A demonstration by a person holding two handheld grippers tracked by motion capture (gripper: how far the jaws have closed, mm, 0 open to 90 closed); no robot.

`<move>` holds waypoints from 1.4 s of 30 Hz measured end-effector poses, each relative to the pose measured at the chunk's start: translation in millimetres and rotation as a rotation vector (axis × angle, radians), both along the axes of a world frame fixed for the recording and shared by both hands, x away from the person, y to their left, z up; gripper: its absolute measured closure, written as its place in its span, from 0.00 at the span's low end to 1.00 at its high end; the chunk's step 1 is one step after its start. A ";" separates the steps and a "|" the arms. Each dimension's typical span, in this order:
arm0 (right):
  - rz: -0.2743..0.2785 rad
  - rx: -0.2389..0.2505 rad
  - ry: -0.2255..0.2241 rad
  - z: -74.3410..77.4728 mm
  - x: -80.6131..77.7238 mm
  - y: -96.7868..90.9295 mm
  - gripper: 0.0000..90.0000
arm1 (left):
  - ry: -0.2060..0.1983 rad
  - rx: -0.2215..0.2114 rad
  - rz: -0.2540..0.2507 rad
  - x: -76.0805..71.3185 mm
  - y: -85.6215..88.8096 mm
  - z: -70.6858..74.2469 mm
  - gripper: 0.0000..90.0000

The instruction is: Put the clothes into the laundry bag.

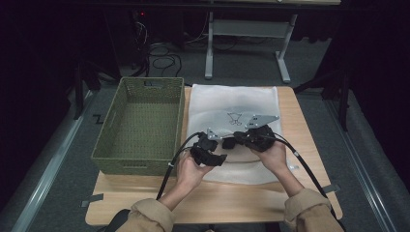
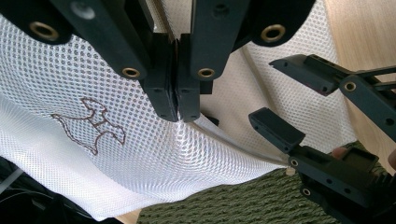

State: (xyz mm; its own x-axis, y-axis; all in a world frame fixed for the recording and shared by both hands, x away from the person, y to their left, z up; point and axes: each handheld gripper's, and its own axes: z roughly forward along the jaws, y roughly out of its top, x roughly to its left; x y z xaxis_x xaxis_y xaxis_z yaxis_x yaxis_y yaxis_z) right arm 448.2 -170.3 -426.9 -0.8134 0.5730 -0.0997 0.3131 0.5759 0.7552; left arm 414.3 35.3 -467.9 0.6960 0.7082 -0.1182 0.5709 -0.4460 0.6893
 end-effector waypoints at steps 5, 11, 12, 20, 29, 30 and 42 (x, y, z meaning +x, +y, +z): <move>0.006 -0.010 -0.007 -0.2 -2.2 0.7 0.99 | -0.001 0.006 -0.020 -5.1 4.5 -0.9 0.51; 0.023 -0.029 -0.009 -3.1 -3.2 2.6 0.99 | -0.007 0.014 -0.042 -11.3 10.1 -1.6 0.50; 0.022 -0.027 -0.007 -3.5 -3.5 2.9 0.99 | -0.007 0.008 -0.042 -12.2 11.0 -1.7 0.50; 0.025 -0.024 -0.017 -3.6 -7.0 2.1 0.99 | -0.013 0.000 -0.087 -21.8 23.0 -0.4 0.49; 0.031 -0.030 -0.004 -7.9 -5.6 2.5 0.98 | -0.022 -0.017 -0.104 -31.7 35.9 0.4 0.49; 0.026 -0.029 0.003 -8.1 -5.9 2.6 0.98 | -0.020 -0.020 -0.106 -32.7 36.6 0.8 0.49; 0.036 -0.038 0.016 -10.4 -6.1 -1.1 0.98 | -0.047 -0.038 -0.104 -41.0 46.4 2.9 0.48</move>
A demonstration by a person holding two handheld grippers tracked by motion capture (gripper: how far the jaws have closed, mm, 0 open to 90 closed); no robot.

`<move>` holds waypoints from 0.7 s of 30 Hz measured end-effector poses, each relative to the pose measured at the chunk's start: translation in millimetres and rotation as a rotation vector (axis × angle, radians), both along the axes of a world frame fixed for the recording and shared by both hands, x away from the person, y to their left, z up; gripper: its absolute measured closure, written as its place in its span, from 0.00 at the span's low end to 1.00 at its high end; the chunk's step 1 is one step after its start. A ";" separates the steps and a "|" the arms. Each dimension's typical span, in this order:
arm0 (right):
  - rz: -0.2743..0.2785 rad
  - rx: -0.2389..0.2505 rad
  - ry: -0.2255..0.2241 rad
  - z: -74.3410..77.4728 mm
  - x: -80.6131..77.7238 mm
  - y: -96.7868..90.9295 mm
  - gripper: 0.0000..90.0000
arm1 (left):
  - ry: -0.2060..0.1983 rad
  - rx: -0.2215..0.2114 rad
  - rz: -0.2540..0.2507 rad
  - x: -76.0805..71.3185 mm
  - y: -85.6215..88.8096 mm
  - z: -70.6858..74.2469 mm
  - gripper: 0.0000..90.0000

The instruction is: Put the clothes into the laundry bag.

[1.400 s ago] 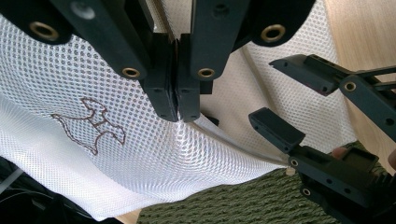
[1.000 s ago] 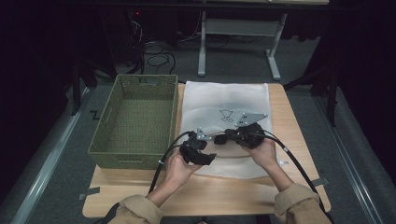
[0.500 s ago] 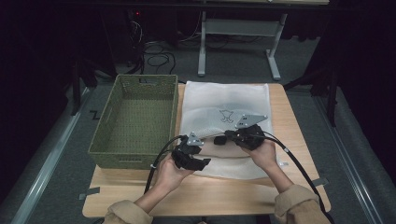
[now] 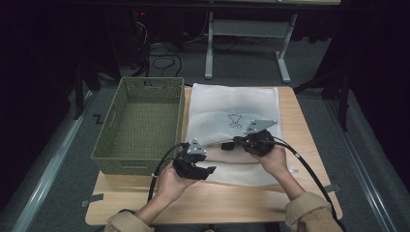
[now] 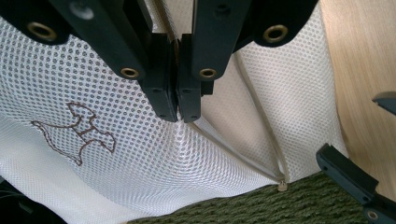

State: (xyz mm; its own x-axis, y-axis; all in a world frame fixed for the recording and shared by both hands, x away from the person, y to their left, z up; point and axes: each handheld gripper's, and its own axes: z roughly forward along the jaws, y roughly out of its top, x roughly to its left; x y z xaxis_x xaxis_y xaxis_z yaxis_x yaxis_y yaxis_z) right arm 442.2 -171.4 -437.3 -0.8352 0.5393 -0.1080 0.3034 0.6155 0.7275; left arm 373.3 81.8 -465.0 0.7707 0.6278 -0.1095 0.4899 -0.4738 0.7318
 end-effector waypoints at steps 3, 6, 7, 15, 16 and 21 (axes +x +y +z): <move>0.006 -0.009 -0.004 0.1 0.1 -0.8 0.98 | 0.002 -0.022 0.003 -1.7 5.0 -1.2 0.48; 0.005 -0.011 -0.003 0.0 -0.2 -0.8 0.98 | -0.002 -0.028 0.004 -3.7 8.1 -1.0 0.48; 0.010 -0.011 -0.006 -0.4 0.1 -0.6 0.98 | -0.002 -0.033 0.005 -4.6 9.0 -0.7 0.48; 0.010 -0.016 0.013 -7.1 0.1 -1.1 0.98 | -0.029 -0.043 -0.013 -12.0 16.6 -2.4 0.47; 0.007 -0.012 0.012 -8.3 0.2 -0.8 0.98 | -0.024 -0.056 -0.013 -12.5 18.3 -3.0 0.47; 0.009 -0.017 0.028 -11.5 0.4 -0.2 0.98 | -0.013 -0.077 -0.007 -15.5 25.6 -7.2 0.46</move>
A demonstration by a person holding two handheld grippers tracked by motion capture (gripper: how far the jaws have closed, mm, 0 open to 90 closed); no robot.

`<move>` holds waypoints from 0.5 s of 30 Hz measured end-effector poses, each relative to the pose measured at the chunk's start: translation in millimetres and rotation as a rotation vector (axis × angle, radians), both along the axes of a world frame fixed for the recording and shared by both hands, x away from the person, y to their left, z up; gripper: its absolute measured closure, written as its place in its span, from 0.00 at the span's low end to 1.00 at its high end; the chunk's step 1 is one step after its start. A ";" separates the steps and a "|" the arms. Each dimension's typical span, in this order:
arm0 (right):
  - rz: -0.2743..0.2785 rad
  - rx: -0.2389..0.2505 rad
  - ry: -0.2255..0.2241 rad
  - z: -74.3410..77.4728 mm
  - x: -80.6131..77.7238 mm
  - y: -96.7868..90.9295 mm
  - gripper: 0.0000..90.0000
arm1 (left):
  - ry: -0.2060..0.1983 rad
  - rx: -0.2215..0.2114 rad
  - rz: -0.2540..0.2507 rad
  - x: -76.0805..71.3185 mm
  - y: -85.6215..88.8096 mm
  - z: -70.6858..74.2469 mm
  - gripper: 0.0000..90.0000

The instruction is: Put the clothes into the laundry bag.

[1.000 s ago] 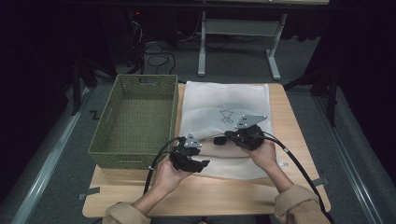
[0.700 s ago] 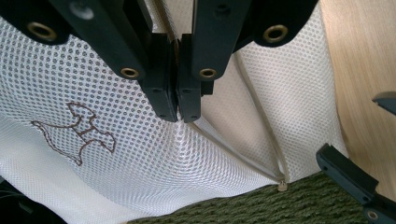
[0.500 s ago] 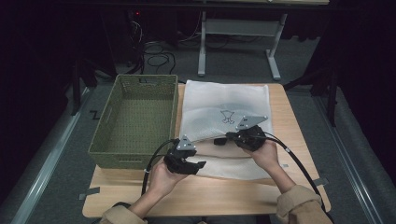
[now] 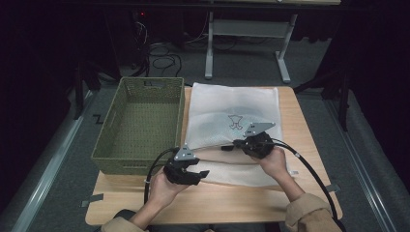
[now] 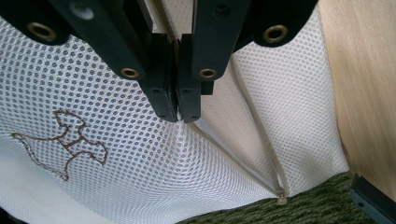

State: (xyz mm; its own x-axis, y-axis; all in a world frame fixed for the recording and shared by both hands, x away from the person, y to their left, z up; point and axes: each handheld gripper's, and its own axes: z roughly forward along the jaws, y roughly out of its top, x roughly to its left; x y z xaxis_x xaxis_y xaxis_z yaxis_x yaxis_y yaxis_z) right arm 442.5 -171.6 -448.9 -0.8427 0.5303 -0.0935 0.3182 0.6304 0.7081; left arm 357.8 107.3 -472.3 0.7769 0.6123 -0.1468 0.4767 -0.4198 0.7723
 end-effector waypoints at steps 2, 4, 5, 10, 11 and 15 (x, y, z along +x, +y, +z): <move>-0.003 0.004 0.002 -2.0 -0.2 0.5 0.98 | 0.010 0.000 0.004 -0.2 1.8 -2.3 0.46; 0.006 0.002 0.001 -3.8 0.5 0.1 0.98 | 0.014 -0.008 0.007 0.0 3.1 -3.9 0.46; -0.003 0.004 0.010 -4.5 -0.3 0.2 0.98 | 0.018 -0.008 0.007 0.4 3.6 -4.1 0.46; 0.002 0.003 0.025 -8.5 -0.2 -2.6 0.98 | 0.021 -0.005 0.005 0.8 2.7 -4.7 0.46; 0.002 0.001 0.027 -9.6 -0.3 -2.6 0.98 | 0.020 -0.007 0.008 0.6 2.3 -5.0 0.46; 0.009 0.004 0.032 -12.5 -1.4 -5.1 0.98 | 0.022 0.001 0.008 0.6 1.9 -5.7 0.46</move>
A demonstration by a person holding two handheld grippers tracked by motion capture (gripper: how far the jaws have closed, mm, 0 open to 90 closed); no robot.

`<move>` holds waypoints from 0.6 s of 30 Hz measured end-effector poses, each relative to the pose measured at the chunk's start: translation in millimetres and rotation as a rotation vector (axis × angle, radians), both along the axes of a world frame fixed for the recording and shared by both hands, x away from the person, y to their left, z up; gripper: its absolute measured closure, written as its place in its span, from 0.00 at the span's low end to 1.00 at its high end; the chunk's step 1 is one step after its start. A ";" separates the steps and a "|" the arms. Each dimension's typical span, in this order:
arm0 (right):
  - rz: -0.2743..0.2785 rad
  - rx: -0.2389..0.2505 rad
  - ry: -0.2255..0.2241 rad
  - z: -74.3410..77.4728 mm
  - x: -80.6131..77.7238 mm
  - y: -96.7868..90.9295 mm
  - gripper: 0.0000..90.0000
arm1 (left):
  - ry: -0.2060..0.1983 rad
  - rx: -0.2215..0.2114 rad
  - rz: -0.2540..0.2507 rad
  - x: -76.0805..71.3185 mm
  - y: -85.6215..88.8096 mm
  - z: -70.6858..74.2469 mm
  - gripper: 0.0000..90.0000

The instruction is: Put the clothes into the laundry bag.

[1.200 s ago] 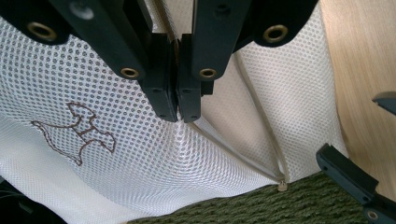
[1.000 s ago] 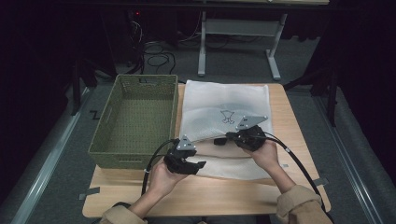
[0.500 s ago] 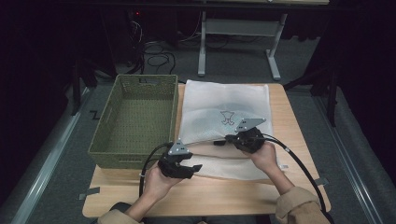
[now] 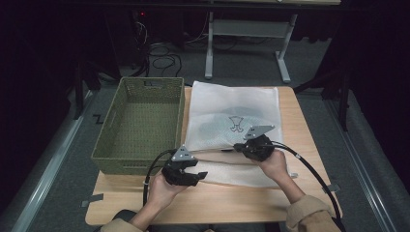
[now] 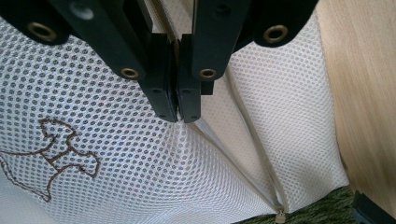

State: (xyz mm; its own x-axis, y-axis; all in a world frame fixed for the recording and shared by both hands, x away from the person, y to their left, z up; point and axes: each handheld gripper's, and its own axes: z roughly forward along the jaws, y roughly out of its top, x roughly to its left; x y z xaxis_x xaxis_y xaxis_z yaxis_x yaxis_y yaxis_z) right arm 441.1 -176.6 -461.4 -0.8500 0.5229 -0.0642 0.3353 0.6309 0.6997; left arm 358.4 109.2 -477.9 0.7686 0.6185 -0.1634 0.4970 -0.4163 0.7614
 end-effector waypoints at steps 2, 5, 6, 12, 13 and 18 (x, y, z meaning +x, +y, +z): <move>-0.004 0.019 0.011 -2.9 0.3 -3.6 0.98 | 0.000 -0.001 0.006 0.5 0.1 -1.0 0.46; -0.008 0.016 0.019 -7.1 -0.5 -7.4 0.98 | 0.000 -0.002 0.007 0.9 -0.3 -1.7 0.45; -0.013 0.018 0.024 -8.3 -0.8 -8.4 0.98 | 0.000 0.000 0.008 1.1 -0.4 -1.9 0.45; -0.012 0.019 0.038 -13.8 -1.5 -12.4 0.97 | -0.005 0.006 0.010 1.0 -0.9 -2.3 0.45; -0.011 0.021 0.036 -14.5 -1.4 -13.0 0.97 | -0.006 0.006 0.010 1.0 -0.9 -2.4 0.45; -0.016 0.021 0.054 -19.6 -2.0 -15.6 0.97 | -0.003 0.012 0.008 1.1 -1.2 -3.4 0.45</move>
State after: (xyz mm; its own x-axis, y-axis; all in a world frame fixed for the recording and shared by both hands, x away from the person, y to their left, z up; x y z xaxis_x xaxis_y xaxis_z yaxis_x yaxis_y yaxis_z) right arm 439.2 -192.2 -481.0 -0.8436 0.5369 -0.0076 0.3825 0.6110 0.6931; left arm 359.4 108.0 -481.3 0.7641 0.6265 -0.1535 0.4978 -0.4213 0.7581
